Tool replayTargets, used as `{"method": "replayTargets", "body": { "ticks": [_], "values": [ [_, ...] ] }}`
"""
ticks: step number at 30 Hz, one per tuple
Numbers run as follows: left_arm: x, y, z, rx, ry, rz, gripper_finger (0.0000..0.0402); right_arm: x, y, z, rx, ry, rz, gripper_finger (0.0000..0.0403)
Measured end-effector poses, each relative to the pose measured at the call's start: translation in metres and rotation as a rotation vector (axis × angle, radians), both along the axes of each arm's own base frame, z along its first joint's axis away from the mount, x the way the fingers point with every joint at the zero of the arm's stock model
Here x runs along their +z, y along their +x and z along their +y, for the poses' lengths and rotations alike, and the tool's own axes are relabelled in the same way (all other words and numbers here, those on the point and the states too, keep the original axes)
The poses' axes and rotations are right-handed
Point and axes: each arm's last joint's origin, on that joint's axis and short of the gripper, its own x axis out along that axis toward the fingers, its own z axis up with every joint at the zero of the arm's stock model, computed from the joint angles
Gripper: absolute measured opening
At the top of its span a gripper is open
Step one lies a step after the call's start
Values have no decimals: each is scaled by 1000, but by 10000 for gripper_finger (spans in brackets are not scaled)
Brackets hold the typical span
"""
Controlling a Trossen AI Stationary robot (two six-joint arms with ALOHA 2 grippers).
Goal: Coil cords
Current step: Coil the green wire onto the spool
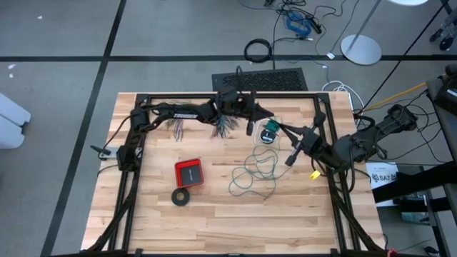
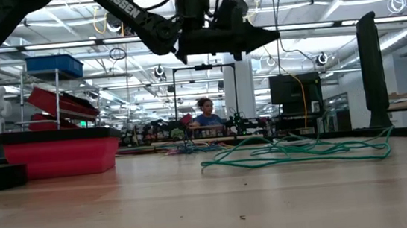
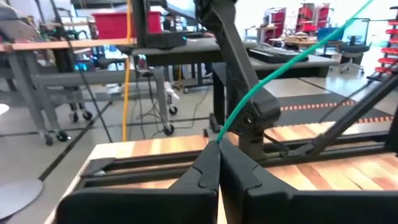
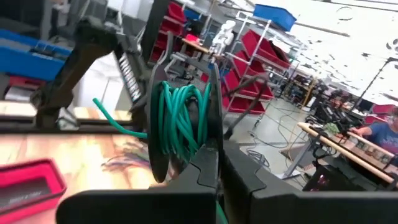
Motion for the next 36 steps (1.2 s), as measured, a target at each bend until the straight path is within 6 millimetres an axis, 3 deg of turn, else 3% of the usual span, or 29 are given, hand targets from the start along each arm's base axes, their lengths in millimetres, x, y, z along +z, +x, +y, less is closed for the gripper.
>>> {"method": "replayTargets", "body": {
  "ticks": [8,16,27,36],
  "values": [
    [36,-17,-4,7,85,16,2,-16,-9,-3,-89,-1,97,0],
    [55,-33,-8,85,146,118,1,-32,-13,-7,-106,-15,192,0],
    [64,-42,-9,189,211,181,0,-54,-17,-11,26,108,358,0],
    [66,-43,-17,180,208,201,0,-63,-21,-26,-88,150,410,0]
  ]
}}
